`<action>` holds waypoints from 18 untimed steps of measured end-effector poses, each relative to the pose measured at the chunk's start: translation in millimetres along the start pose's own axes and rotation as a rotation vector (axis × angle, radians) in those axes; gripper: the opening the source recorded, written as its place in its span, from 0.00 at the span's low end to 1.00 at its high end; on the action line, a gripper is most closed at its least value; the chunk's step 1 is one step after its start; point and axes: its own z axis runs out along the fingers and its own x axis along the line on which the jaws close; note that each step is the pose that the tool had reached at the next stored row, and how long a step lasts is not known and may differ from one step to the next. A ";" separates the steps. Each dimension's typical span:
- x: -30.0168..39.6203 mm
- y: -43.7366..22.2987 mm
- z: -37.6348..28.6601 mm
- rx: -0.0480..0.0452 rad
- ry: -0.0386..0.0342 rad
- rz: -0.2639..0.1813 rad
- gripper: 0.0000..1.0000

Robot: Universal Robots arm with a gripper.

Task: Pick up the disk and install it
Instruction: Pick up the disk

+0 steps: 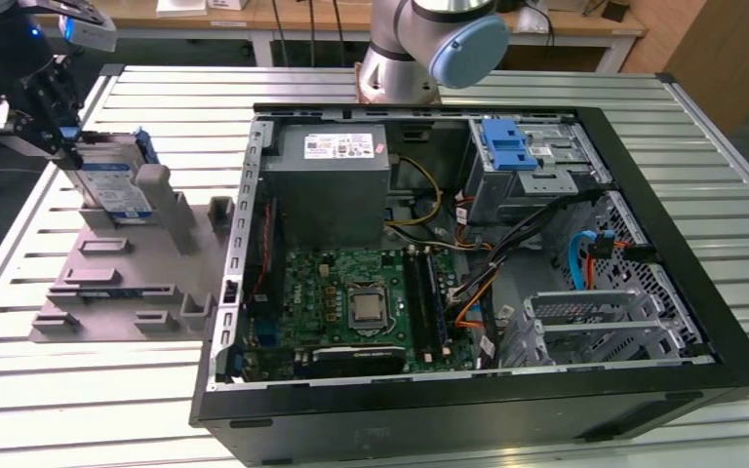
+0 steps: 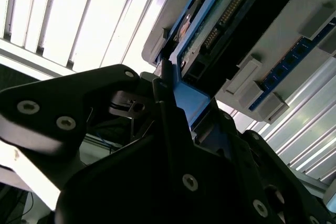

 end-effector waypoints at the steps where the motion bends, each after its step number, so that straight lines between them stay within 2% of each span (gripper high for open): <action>1: 0.0 0.0 0.0 0.0000 0.0000 0.000 0.36; 18: 0.0 0.0 -3.0 0.0001 0.0000 0.000 0.36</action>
